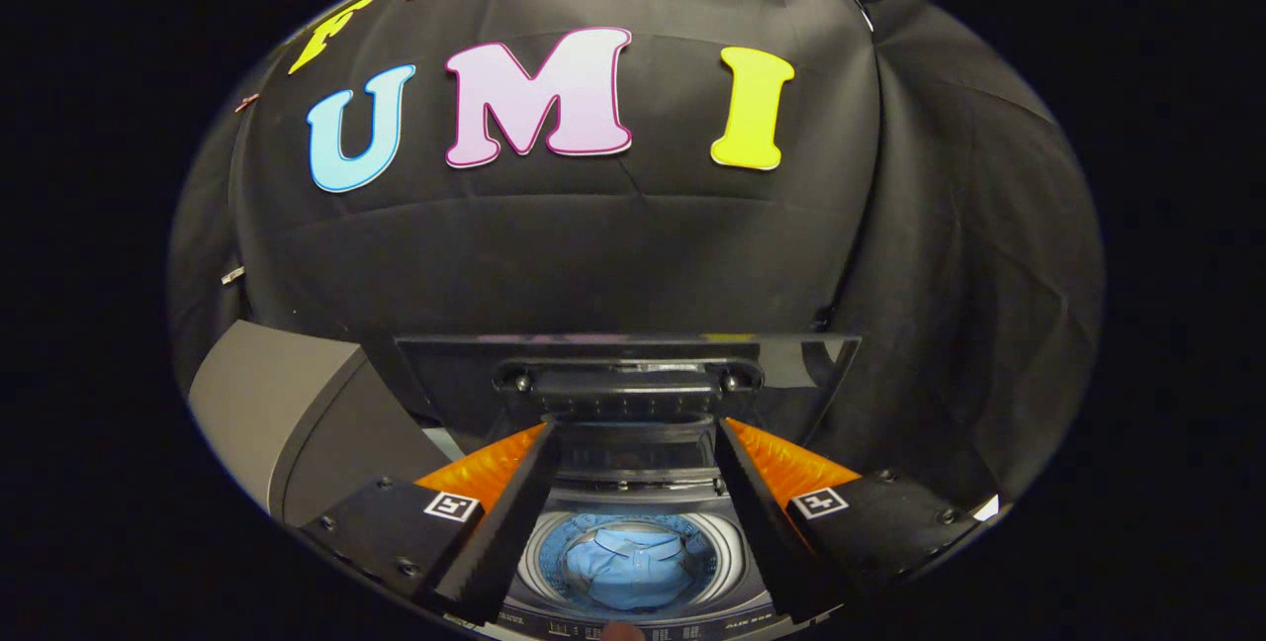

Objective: Put the clothes into the washing machine and then close the washing machine lid.

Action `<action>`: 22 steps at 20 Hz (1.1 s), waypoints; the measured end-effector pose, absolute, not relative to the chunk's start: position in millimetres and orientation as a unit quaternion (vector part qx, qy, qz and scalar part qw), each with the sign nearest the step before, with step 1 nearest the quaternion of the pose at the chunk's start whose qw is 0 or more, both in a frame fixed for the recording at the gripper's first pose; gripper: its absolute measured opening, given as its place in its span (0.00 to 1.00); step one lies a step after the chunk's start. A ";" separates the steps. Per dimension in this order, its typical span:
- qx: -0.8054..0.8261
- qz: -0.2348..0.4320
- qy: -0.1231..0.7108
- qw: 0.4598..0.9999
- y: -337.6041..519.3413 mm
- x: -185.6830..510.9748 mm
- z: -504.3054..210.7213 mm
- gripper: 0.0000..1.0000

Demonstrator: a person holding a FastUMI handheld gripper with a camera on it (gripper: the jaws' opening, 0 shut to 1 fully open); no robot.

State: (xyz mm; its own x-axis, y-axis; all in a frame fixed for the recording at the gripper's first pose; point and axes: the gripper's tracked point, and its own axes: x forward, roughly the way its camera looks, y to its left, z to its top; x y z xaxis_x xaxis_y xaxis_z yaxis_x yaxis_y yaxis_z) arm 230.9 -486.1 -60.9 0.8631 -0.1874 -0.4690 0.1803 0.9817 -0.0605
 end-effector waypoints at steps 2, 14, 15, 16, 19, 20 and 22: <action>-0.008 -0.094 0.233 0.968 -486.7 240.4 -46.9 0.98; -0.010 -0.112 0.257 0.960 -505.8 322.4 -35.8 0.99; -0.008 -0.115 0.264 0.958 -508.4 327.9 -40.8 0.99; -0.005 -0.116 0.273 0.955 -509.6 331.4 -48.3 0.98; -0.002 -0.113 0.288 0.951 -511.7 333.1 -64.6 0.99; 0.007 -0.113 0.290 0.950 -509.1 329.4 -65.3 0.99; 0.014 -0.117 0.281 0.953 -508.8 328.5 -63.9 0.98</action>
State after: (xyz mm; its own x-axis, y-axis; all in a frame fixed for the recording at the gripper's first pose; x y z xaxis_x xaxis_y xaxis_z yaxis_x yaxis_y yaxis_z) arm 328.5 -508.8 -63.9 0.8154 -0.2142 -0.5377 0.2297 0.9725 -0.0391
